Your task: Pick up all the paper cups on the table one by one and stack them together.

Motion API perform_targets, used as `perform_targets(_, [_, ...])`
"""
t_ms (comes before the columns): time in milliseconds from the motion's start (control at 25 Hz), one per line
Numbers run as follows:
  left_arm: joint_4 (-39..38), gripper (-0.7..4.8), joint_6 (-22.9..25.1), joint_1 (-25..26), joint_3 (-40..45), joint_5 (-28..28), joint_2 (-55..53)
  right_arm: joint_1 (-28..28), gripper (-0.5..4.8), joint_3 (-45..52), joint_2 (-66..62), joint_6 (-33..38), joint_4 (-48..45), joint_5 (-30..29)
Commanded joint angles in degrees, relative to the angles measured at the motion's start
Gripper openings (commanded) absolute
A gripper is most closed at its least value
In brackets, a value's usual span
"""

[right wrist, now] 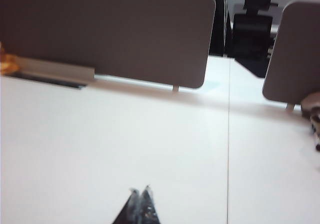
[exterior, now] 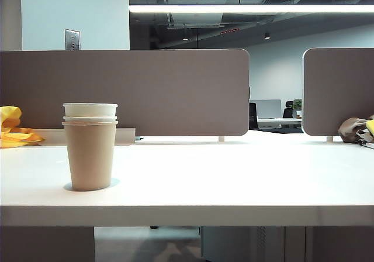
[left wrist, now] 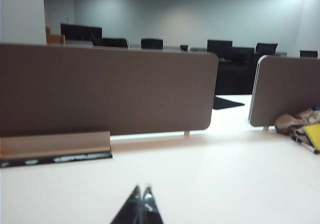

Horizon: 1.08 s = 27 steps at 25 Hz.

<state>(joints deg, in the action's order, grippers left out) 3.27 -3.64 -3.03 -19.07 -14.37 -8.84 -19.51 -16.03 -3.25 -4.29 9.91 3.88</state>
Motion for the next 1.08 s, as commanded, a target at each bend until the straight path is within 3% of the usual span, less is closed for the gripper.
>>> perform_targets(40, [0.2, -0.06, 0.2, 0.1, 2.2, -0.2, 0.7, 0.1, 0.00, 1.4, 0.6, 0.2, 1.7, 0.1])
perform_targets(321, [-0.1, -0.06, 0.2, 0.0, 11.2, -0.2, 4.9, 0.2, 0.00, 5.7, 3.1, 0.2, 8.3, 0.1])
perform_targets(601, [-4.4, -0.06, 0.2, 0.0, 13.6, -0.2, 6.3, 0.1, 0.00, 8.7, 3.1, 0.2, 8.3, 0.1])
perform_targets(1082, [-5.1, -0.06, 0.2, 0.0, 18.6, -0.2, 8.5, 0.1, 0.00, 13.1, 3.1, 0.2, 8.3, 0.1])
